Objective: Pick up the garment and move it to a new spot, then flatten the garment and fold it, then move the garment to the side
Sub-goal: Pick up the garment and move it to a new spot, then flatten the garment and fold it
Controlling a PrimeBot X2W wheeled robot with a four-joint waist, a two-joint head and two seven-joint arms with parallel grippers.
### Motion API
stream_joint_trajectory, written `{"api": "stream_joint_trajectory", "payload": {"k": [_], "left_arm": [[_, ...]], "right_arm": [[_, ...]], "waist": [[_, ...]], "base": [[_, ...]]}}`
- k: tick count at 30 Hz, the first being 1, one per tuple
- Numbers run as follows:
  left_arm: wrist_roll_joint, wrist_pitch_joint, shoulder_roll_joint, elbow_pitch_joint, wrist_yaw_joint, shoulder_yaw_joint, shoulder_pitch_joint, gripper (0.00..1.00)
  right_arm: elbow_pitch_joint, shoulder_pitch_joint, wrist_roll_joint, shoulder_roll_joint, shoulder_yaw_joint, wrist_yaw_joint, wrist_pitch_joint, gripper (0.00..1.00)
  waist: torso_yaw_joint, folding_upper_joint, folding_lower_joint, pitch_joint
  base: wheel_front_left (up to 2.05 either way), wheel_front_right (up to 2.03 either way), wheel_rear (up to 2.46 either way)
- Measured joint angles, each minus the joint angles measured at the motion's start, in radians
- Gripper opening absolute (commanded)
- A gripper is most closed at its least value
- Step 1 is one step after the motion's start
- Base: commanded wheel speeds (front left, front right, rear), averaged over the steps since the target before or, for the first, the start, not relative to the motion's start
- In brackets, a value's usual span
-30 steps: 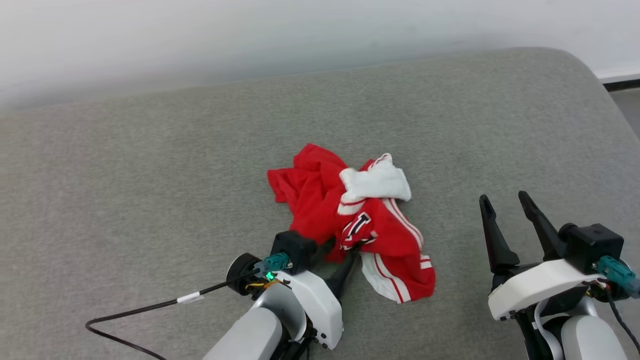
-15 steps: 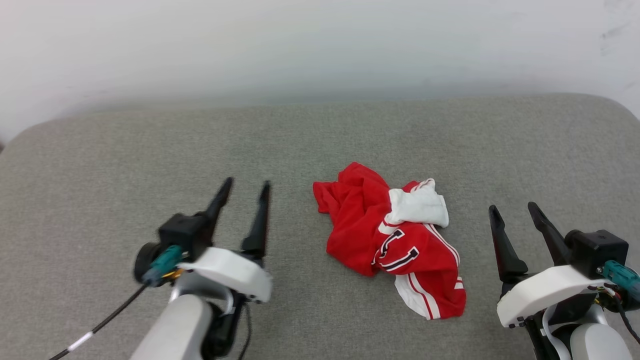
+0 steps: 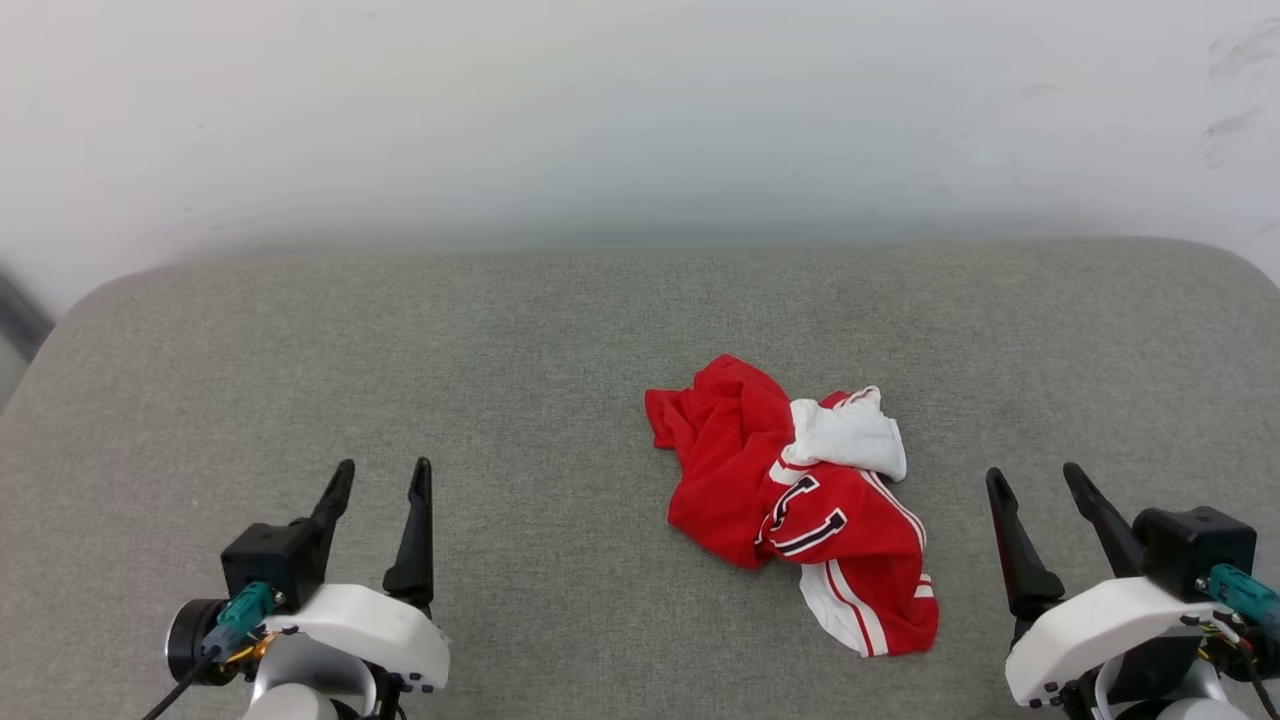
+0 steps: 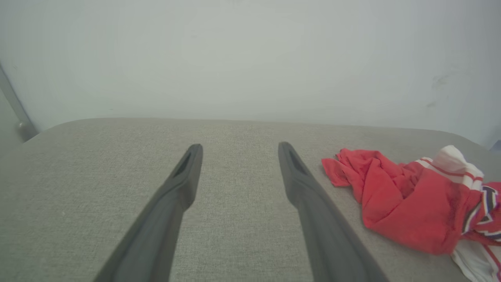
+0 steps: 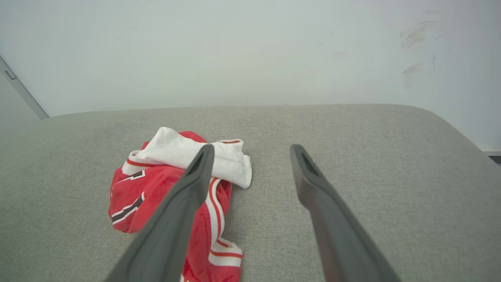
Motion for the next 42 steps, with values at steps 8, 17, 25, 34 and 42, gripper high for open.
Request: {"api": "stream_joint_trajectory", "payload": {"k": [8,17,25,34,42], "left_arm": [[0.004,0.012,0.002,-0.029,0.004,-0.013,0.011,1.0],[-0.003,0.015,0.004,-0.039,0.006,-0.019,0.01,1.0],[0.013,0.089,-0.028,-0.06,-0.027,-0.09,-0.126,1.0],[-0.012,0.361,-0.099,0.065,-0.139,-0.234,-0.335,1.0],[-0.052,0.602,-0.11,0.243,-0.221,-0.323,-0.458,1.0]], "right_arm": [[-0.024,0.013,0.001,0.0,0.0,0.0,0.018,1.0],[-0.032,0.019,0.01,0.0,0.0,0.0,0.026,1.0],[-0.045,0.013,0.007,0.0,-0.003,0.0,0.033,1.0],[-0.044,-0.022,0.01,0.0,0.019,0.0,0.028,1.0],[-0.015,-0.07,0.024,0.0,0.04,0.0,0.007,1.0]], "waist": [[-0.009,0.0,0.0,-0.006],[-0.009,0.0,0.0,0.003],[-0.004,0.0,0.0,0.029],[-0.031,0.0,0.0,0.079],[-0.084,0.0,0.0,0.157]], "base": [[0.0,0.0,0.0],[0.0,0.0,0.0],[0.0,0.0,0.0],[0.0,0.0,0.0],[0.0,0.0,0.0]]}}
